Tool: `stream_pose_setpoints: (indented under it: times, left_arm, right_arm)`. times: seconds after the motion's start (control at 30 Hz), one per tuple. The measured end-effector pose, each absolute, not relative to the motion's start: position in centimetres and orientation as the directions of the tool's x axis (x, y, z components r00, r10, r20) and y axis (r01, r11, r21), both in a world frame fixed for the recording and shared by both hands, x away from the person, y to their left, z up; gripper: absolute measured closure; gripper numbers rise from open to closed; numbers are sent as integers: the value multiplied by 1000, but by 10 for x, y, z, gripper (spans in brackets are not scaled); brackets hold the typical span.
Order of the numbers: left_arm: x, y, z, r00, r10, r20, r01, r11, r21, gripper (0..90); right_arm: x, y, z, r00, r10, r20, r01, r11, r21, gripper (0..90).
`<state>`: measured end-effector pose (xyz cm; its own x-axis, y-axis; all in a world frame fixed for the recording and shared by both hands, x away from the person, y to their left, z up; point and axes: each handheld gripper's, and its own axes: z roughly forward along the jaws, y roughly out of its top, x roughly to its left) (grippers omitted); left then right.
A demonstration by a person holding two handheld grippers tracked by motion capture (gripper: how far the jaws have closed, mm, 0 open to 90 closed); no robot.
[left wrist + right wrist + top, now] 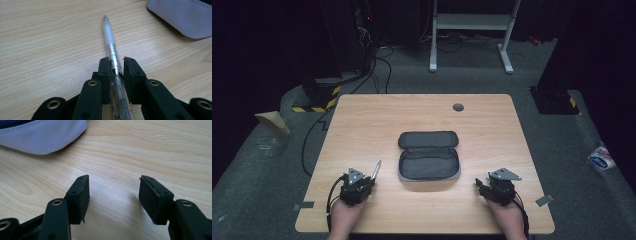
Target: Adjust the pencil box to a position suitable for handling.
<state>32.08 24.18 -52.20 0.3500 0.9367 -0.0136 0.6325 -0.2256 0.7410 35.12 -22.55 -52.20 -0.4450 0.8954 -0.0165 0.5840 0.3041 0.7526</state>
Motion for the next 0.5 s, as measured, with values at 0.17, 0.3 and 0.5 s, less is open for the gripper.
stream_pose_setpoints:
  times: [0.17, 0.3, 0.5]
  left_arm:
    - [322, 242, -523, 353, 935, -19, 628, -222, 746, 721]
    - [322, 242, -523, 353, 936, -22, 628, -219, 747, 709]
    - [322, 246, -523, 358, 933, -30, 630, -218, 745, 753]
  right_arm:
    - [351, -226, -522, -445, 895, -14, 586, 304, 751, 414]
    - [352, -226, -522, -447, 895, -13, 588, 305, 749, 413]
    - [352, -225, -522, -447, 895, -13, 592, 307, 745, 412]
